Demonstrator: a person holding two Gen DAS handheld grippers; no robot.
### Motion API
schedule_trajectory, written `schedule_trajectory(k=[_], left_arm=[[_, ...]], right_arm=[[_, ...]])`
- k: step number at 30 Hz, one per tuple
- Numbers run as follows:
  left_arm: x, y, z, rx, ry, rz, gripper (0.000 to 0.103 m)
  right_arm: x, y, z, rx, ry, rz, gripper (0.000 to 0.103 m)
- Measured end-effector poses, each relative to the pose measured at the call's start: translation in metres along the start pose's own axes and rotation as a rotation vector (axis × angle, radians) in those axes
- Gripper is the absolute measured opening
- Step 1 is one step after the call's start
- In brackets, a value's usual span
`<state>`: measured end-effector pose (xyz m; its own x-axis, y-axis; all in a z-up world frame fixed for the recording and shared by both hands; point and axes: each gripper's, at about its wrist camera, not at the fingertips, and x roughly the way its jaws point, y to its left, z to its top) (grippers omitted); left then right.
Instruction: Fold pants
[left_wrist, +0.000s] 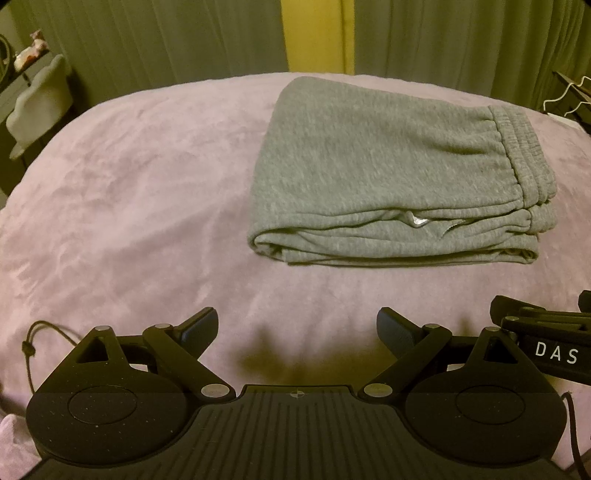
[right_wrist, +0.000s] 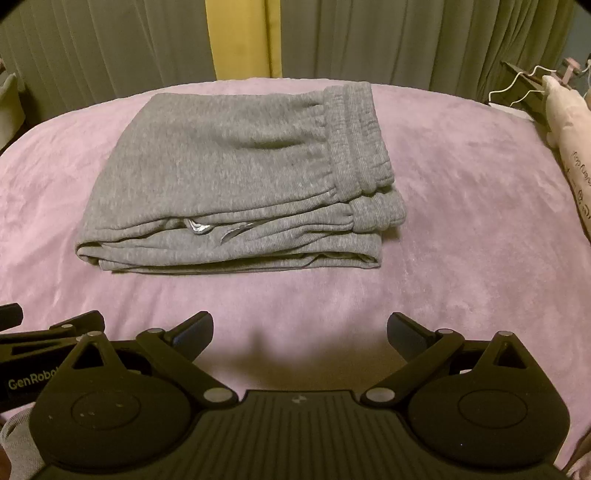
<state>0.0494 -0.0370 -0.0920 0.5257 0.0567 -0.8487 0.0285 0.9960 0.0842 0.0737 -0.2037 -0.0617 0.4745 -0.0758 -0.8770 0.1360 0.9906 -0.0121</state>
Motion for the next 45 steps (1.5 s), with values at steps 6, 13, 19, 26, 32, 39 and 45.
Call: schedule_trajectory(k=[6, 13, 19, 26, 32, 39, 45], left_arm=[[0.001, -0.0014, -0.0002, 0.002, 0.005, 0.001, 0.096], [0.0011, -0.0013, 0.0, 0.004, 0.006, -0.001, 0.096], [0.0017, -0.0012, 0.0002, 0.002, 0.008, -0.003, 0.096], [0.0027, -0.0001, 0.0008, 0.0, 0.015, -0.015, 0.096], [0.002, -0.0008, 0.0011, 0.001, 0.014, -0.016, 0.096], [0.0016, -0.0018, 0.0024, 0.001, 0.013, -0.018, 0.096], [0.0018, -0.0023, 0.0028, -0.002, 0.015, -0.017, 0.096]], right_arm=[[0.0014, -0.0005, 0.0005, 0.002, 0.005, -0.001, 0.1], [0.0027, -0.0002, 0.0011, 0.001, 0.007, -0.003, 0.1], [0.0036, 0.0004, 0.001, -0.007, 0.01, -0.007, 0.1], [0.0043, 0.0002, 0.0018, -0.004, 0.014, -0.011, 0.1], [0.0046, -0.0011, 0.0025, -0.003, 0.016, -0.012, 0.1], [0.0043, -0.0018, 0.003, -0.004, 0.016, -0.016, 0.1], [0.0041, -0.0012, 0.0039, -0.01, 0.017, -0.02, 0.1]])
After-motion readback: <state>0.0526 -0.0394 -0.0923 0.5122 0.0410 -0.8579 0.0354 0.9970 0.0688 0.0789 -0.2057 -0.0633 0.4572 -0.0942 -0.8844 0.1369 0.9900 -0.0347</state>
